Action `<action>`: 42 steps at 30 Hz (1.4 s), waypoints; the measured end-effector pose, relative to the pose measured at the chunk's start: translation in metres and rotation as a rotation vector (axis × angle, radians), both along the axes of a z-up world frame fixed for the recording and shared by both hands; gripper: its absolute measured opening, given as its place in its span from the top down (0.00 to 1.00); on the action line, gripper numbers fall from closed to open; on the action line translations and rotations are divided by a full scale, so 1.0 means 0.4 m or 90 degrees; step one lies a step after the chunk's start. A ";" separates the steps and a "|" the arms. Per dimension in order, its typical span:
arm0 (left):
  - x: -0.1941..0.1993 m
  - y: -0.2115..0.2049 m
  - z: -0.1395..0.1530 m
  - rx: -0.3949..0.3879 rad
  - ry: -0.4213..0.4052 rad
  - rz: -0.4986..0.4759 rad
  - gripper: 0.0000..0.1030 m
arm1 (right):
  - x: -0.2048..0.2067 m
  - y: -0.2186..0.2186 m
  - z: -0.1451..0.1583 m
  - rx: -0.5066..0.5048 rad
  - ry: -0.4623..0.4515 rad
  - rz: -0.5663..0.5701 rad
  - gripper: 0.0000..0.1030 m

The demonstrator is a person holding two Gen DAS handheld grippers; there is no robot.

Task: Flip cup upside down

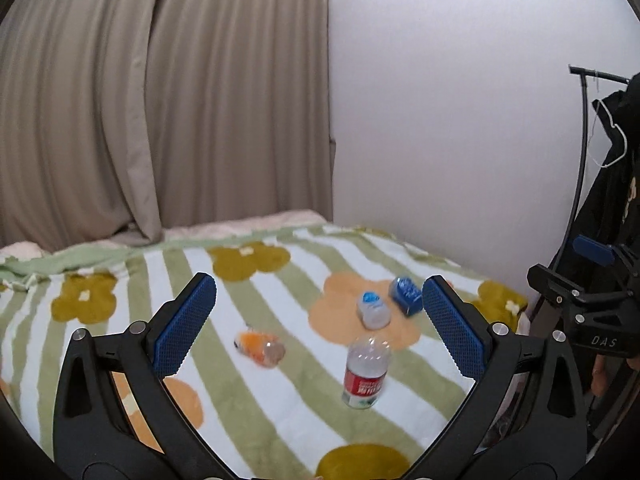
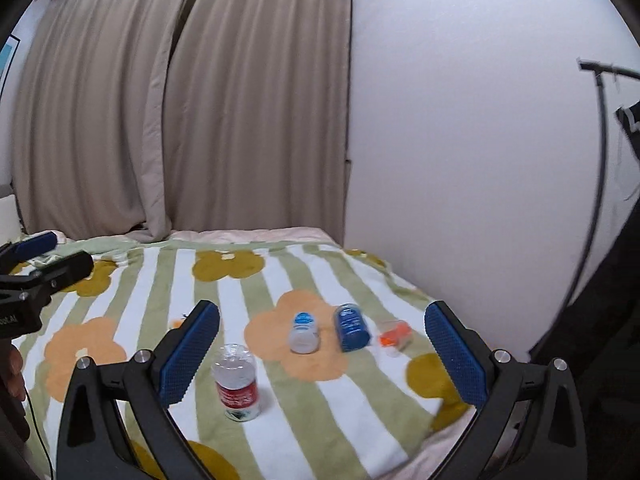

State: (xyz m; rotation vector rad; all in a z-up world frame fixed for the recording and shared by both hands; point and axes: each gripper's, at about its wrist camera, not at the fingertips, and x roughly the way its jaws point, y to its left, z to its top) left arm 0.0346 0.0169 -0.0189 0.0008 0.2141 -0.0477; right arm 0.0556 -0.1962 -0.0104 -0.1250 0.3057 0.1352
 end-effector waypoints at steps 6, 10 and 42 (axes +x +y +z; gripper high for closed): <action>-0.016 -0.035 -0.022 0.023 -0.003 0.013 0.00 | -0.028 -0.028 -0.005 0.015 0.001 -0.032 0.01; -0.018 -0.042 -0.027 0.013 0.006 0.005 0.00 | -0.024 -0.034 -0.007 0.019 0.005 -0.041 0.01; -0.031 -0.043 -0.005 0.016 -0.018 0.005 0.01 | -0.037 -0.047 0.000 0.038 0.008 -0.041 0.01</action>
